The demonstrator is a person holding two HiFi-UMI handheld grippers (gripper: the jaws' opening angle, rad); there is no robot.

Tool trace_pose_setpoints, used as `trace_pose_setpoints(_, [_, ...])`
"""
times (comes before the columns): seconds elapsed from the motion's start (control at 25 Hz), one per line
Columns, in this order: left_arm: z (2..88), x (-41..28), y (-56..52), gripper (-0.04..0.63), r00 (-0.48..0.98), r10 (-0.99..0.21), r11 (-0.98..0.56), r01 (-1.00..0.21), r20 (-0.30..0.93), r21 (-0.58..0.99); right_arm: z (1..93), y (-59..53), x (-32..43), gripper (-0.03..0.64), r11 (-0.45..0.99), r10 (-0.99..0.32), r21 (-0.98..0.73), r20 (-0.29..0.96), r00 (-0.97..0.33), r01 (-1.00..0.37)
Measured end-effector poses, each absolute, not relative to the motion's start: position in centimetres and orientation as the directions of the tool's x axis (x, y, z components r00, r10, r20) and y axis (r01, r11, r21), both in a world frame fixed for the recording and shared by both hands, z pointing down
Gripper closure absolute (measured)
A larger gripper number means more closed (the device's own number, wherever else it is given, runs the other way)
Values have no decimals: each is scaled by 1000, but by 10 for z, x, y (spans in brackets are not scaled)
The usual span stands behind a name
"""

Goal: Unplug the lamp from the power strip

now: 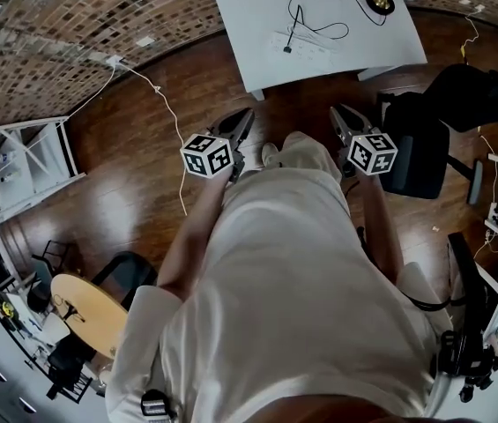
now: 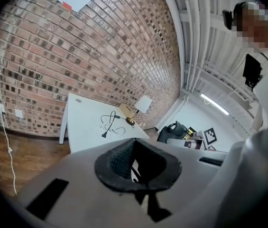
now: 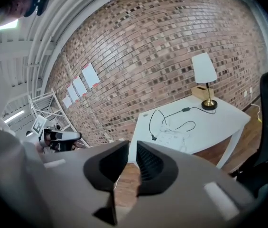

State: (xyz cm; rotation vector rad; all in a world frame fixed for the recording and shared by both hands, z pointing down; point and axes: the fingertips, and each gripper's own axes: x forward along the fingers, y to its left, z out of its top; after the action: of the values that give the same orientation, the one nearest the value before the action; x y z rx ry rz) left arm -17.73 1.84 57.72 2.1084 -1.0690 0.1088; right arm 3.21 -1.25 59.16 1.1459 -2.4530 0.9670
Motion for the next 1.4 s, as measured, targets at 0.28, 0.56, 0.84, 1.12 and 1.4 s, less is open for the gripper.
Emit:
trace_pose_setpoints(0.28, [576, -197, 24, 592, 619, -673, -370, -756, 405, 540, 583, -32, 7, 577, 522, -561, -439, 469, -682, -731])
trace_pose_setpoints(0.56, [571, -203, 18, 592, 614, -694, -356, -746, 376, 562, 567, -34, -22, 574, 573, -539, -420, 454, -709, -704])
trace_pose_setpoints(0.84, [574, -193, 10, 592, 627, -688, -376, -739, 366, 559, 581, -30, -7, 572, 560, -536, -413, 481, -694, -718])
trace_pose_setpoints(1.12, [569, -183, -15, 592, 618, -697, -374, -746, 364, 550, 577, -58, 4, 571, 578, -538, -387, 481, -693, -718])
trace_pose_setpoints(1.4, [581, -159, -53, 592, 590, -700, -329, -767, 402, 551, 583, -96, 22, 566, 620, -504, -363, 496, -708, -695])
